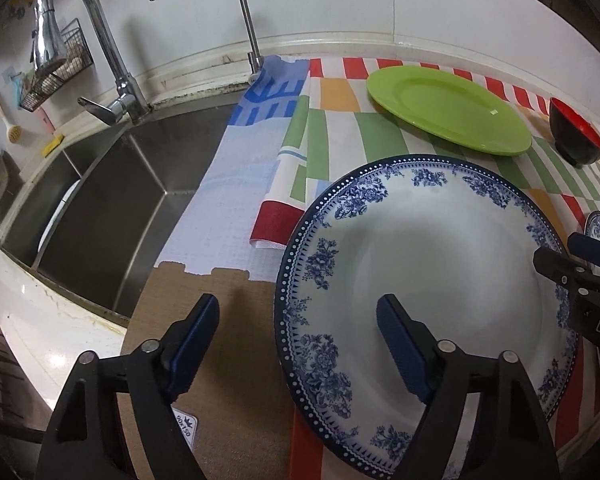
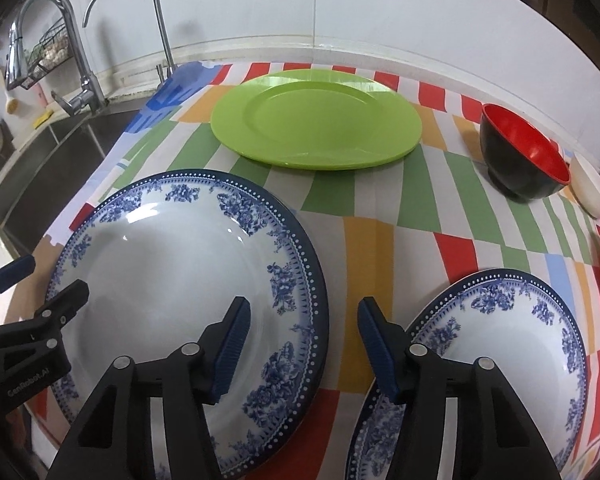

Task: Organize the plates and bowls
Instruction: 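Lower the right tool's plate onto the left tool's plate while the left tool holds it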

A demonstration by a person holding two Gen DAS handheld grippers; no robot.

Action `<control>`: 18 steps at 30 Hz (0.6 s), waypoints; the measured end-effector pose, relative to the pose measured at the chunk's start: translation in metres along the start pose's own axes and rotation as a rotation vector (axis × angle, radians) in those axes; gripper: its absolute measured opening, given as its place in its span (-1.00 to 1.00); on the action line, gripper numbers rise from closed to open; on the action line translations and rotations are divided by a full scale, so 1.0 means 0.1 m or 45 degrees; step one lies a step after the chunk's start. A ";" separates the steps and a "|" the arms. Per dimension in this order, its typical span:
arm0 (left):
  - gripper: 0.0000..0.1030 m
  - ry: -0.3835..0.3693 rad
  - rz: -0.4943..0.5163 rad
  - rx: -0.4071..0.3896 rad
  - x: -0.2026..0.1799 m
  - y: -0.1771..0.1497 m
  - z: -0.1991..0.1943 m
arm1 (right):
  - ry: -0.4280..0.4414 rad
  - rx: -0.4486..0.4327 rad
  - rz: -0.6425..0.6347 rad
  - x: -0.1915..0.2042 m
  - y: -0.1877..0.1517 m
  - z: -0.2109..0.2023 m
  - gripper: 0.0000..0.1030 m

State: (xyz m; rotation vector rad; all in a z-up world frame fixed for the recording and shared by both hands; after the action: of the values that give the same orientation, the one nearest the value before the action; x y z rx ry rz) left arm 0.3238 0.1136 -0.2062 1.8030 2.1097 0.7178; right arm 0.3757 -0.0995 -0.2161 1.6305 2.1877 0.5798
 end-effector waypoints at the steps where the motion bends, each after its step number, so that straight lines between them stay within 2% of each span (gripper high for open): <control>1: 0.52 -0.005 0.000 0.003 -0.01 0.00 0.01 | -0.001 0.002 0.001 0.00 0.00 0.01 0.06; 8: 0.31 -0.044 -0.010 0.002 -0.03 0.01 0.03 | 0.015 0.009 0.000 0.00 0.00 0.04 -0.08; 11: 0.14 -0.061 -0.011 0.000 -0.04 0.02 0.03 | 0.046 0.007 -0.013 0.04 0.01 0.04 -0.24; 13: -0.03 -0.071 -0.008 0.000 -0.05 0.03 0.03 | 0.048 0.006 -0.015 0.05 0.01 0.04 -0.27; 14: -0.18 -0.072 -0.003 -0.001 -0.06 0.03 0.02 | 0.050 0.007 -0.012 0.05 0.01 0.04 -0.27; 18: -0.29 -0.047 0.011 0.002 -0.05 0.03 0.02 | 0.057 0.013 0.013 0.03 0.00 0.04 -0.33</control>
State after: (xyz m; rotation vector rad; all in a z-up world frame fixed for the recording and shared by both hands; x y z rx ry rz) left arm 0.3283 0.1096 -0.2067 1.8127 2.0811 0.6805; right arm 0.3773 -0.0963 -0.2193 1.6500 2.2193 0.6144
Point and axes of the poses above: each gripper's, at about its wrist camera, not at the fingertips, and z roughly the way its jaws point, x to its left, y to its top, the point moved 9 cm from there along z, roughly the way its jaws point, and after that the axes turned 2 degrees about x, right-handed, at the moved point
